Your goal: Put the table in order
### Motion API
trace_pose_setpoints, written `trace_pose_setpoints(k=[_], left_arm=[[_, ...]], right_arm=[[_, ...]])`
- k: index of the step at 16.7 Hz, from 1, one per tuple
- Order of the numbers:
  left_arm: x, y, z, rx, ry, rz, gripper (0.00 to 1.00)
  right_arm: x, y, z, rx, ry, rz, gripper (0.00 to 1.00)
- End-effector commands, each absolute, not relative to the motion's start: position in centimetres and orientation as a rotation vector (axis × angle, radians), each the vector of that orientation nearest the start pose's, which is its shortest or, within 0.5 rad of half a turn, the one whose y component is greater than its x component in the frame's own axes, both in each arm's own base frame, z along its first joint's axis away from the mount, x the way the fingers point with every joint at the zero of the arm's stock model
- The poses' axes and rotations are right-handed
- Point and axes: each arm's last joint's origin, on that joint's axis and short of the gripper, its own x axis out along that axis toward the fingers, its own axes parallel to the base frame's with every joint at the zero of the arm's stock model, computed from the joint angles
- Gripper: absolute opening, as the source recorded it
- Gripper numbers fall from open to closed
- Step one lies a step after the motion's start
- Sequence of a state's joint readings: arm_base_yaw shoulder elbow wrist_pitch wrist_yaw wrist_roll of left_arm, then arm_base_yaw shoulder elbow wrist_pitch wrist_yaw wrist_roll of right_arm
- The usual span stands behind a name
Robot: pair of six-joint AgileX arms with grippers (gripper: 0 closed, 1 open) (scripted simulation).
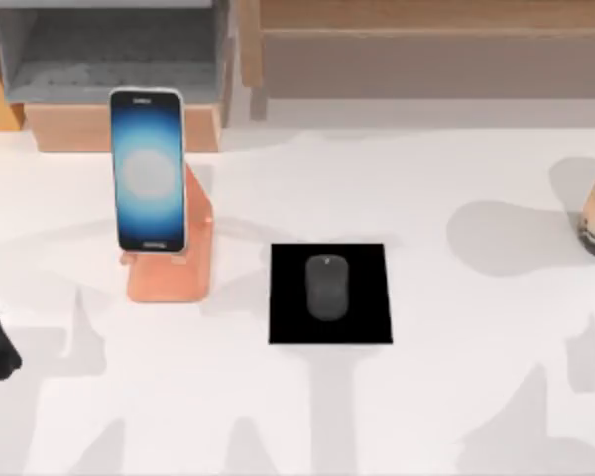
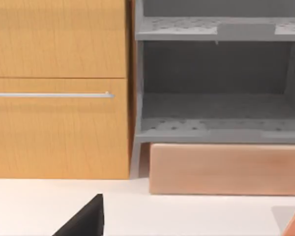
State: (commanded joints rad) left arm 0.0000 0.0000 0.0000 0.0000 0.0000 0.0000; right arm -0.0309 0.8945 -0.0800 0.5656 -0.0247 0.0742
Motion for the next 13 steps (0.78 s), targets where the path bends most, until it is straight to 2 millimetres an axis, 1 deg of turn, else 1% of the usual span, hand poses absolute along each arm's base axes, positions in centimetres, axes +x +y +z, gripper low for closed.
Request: trace_pose_setpoints(k=[3, 6, 13], left_arm=[[10.6, -0.1, 16.0, 0.000, 0.000, 0.000, 1.00], [10.6, -0.1, 16.0, 0.000, 0.000, 0.000, 1.00], [10.6, -0.1, 16.0, 0.000, 0.000, 0.000, 1.00]], right_arm=[[14.9, -0.5, 8.9, 0.082, 0.452, -0.022, 1.00], [16.7, -0.4, 8.4, 0.073, 0.442, -0.022, 1.00], [21.9, -0.1, 7.9, 0.025, 0.278, -0.022, 1.00]])
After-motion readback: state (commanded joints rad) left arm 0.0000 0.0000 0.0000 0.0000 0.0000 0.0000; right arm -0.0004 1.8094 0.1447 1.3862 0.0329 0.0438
